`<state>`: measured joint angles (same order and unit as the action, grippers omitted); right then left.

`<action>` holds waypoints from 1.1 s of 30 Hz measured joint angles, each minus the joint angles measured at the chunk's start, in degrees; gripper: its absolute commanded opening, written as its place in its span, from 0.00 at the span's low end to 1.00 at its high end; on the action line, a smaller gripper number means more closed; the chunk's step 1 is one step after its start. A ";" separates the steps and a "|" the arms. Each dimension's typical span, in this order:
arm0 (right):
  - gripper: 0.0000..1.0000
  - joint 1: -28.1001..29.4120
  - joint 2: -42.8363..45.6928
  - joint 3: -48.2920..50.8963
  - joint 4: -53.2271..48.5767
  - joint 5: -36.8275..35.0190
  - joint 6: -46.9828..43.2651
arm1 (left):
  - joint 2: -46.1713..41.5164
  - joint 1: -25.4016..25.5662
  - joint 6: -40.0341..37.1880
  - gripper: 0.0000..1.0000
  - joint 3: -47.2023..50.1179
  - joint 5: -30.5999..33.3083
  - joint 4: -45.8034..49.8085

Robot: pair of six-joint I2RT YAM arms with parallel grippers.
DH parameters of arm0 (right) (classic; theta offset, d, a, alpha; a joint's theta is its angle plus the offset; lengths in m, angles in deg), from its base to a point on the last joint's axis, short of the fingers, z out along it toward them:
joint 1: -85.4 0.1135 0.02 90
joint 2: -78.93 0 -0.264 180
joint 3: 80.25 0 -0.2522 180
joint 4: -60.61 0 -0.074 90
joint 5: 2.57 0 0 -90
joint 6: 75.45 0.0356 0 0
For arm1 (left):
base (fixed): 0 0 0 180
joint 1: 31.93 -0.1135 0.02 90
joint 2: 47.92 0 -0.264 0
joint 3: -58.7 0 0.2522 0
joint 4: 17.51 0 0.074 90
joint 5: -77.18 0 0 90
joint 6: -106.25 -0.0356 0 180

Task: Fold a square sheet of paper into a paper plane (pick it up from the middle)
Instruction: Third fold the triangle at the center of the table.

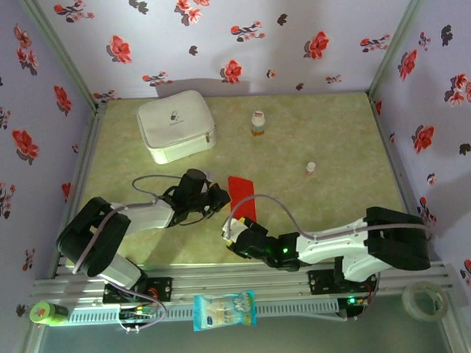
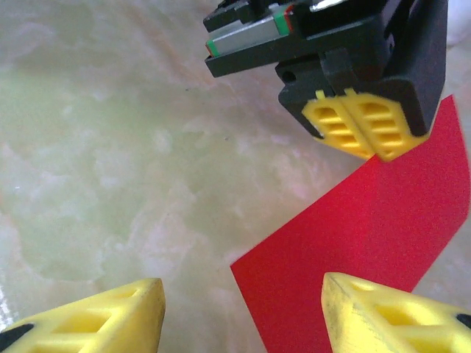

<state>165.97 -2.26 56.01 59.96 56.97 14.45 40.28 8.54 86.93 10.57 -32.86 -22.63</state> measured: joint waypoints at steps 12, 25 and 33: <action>0.44 2.71 -5.20 -1.95 2.69 -11.89 -2.27 | 0.00 -0.15 1.03 0.00 0.04 0.52 -0.46; 0.20 3.10 -4.59 -1.81 2.12 -13.29 0.20 | 0.00 -0.37 1.03 0.00 0.04 0.55 -0.42; 0.10 3.10 -3.91 -1.36 2.03 -13.33 0.96 | 0.00 -0.37 1.01 0.00 0.04 0.55 -0.37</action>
<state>169.08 -6.17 54.66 61.99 43.64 15.41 40.28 8.16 87.93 10.62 -32.31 -23.00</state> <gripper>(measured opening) 0.125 0.046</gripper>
